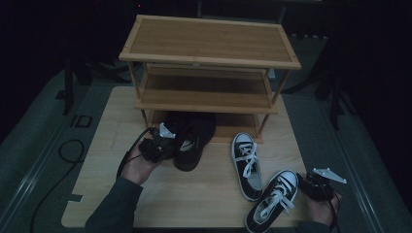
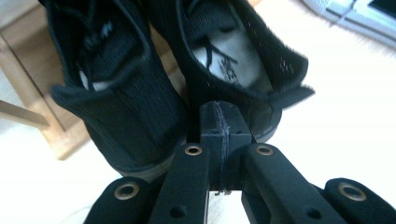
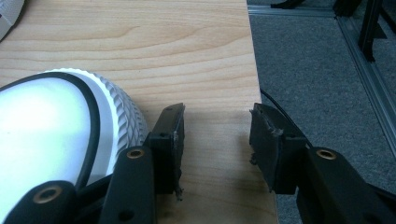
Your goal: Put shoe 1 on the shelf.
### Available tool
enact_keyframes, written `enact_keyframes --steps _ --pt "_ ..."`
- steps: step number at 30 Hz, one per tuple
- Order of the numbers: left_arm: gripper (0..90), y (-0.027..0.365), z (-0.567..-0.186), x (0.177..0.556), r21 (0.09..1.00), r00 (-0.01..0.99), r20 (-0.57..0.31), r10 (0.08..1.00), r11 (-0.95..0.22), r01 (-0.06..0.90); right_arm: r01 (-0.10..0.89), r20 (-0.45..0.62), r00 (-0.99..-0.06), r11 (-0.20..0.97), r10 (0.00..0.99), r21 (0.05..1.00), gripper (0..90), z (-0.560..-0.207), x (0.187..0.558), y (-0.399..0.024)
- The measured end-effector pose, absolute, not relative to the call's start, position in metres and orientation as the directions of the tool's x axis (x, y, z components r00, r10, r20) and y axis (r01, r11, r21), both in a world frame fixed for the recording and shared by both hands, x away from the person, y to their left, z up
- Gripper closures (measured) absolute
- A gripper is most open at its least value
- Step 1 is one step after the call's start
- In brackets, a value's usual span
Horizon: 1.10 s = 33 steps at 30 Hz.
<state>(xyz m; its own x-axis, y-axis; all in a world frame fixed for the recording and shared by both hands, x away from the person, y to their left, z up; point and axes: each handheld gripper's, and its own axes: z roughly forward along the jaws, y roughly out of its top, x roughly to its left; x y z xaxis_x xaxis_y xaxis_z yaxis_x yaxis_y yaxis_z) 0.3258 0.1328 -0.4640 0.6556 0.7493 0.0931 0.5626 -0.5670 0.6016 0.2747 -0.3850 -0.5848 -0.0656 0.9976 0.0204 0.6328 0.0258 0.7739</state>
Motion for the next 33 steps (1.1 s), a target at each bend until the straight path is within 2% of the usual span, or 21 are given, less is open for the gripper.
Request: enact_keyframes --steps 18,33 --pt "90.0 0.119 -0.517 0.317 0.517 0.692 0.040 0.720 -0.608 0.603 0.633 0.019 -0.066 0.027 0.998 0.774 54.6 -0.585 0.275 -0.385" --pt "90.0 0.113 -0.539 0.317 0.478 0.697 0.017 0.717 -0.618 0.624 0.633 0.019 -0.067 0.027 0.998 0.774 54.6 -0.585 0.275 -0.385"
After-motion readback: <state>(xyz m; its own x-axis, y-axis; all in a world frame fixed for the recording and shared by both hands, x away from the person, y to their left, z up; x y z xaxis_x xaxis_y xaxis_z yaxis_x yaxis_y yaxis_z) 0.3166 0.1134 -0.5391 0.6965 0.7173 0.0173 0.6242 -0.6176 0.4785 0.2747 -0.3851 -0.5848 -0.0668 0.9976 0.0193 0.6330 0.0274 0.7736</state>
